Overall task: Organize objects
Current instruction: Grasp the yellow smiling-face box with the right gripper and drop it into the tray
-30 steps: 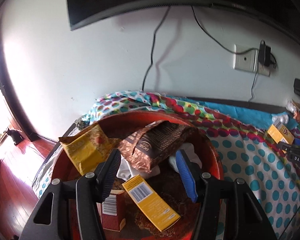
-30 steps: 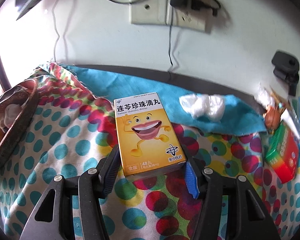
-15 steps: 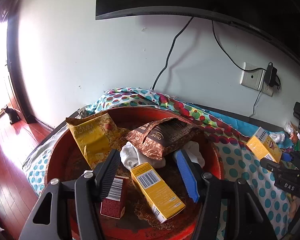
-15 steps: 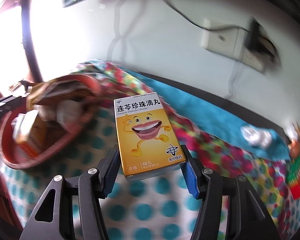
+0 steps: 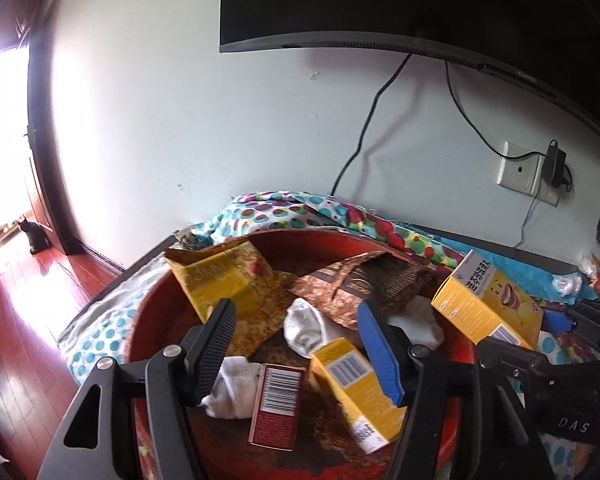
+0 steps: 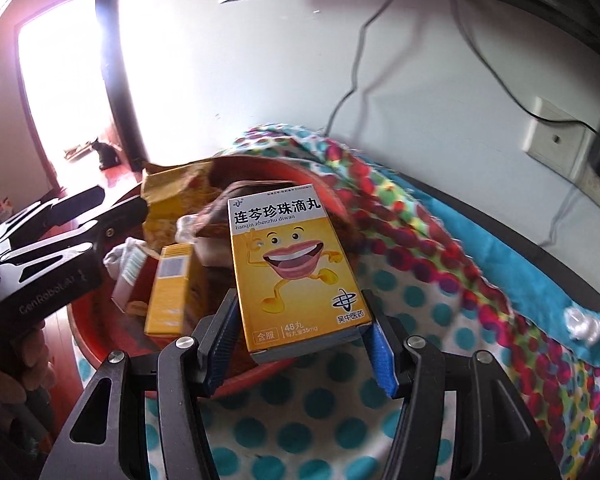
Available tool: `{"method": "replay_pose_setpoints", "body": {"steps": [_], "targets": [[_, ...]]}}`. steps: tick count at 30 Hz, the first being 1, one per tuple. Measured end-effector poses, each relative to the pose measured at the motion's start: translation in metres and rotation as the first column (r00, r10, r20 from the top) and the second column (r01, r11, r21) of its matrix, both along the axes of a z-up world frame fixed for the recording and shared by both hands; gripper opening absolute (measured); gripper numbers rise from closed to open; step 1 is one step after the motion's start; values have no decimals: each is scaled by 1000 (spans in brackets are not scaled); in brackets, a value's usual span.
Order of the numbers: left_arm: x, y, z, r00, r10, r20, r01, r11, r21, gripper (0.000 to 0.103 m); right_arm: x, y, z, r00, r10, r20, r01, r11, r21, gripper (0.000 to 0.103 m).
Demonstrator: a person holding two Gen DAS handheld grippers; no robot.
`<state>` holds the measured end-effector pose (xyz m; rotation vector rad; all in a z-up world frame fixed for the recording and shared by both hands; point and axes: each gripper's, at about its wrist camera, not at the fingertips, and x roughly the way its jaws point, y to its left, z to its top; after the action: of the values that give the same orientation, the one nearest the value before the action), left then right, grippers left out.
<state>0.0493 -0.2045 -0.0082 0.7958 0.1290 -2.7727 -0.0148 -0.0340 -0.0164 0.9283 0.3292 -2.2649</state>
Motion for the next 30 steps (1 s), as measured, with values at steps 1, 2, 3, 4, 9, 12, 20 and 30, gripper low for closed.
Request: {"method": "replay_pose_setpoints", "body": {"steps": [1,2,3,4,9,12,20,30], "targets": [[0,-4,0,1000,-4,2,4,1000,20,66,0,-4,-1,1000,7,3,-7,1000,1,55],[0,-7,1,1000,-5,1,5,999,39,66,1,-9,-3,1000,16,7,-16,1000,6,55],[1,-11,1,1000,-2,-6,3,998,64,66,3,-13,-4,1000,23,10,-23,1000,11,55],[2,-15,1,1000,0,-15,1,996,90,66,5,-20,-7,999,33,12,-33,999,21,55],[2,-21,1,999,37,-17,-35,996,84,66,9,-33,-18,998,53,21,-54,997,46,55],[1,-24,-1,999,36,-13,-35,993,113,66,9,-35,-25,998,50,35,-52,997,58,55],[0,-20,-4,999,32,0,-32,994,105,66,6,-36,-38,996,59,66,-63,996,59,54],[-2,-20,-8,999,37,13,-38,995,87,66,0,-21,-27,998,41,56,-41,999,3,69]]}}
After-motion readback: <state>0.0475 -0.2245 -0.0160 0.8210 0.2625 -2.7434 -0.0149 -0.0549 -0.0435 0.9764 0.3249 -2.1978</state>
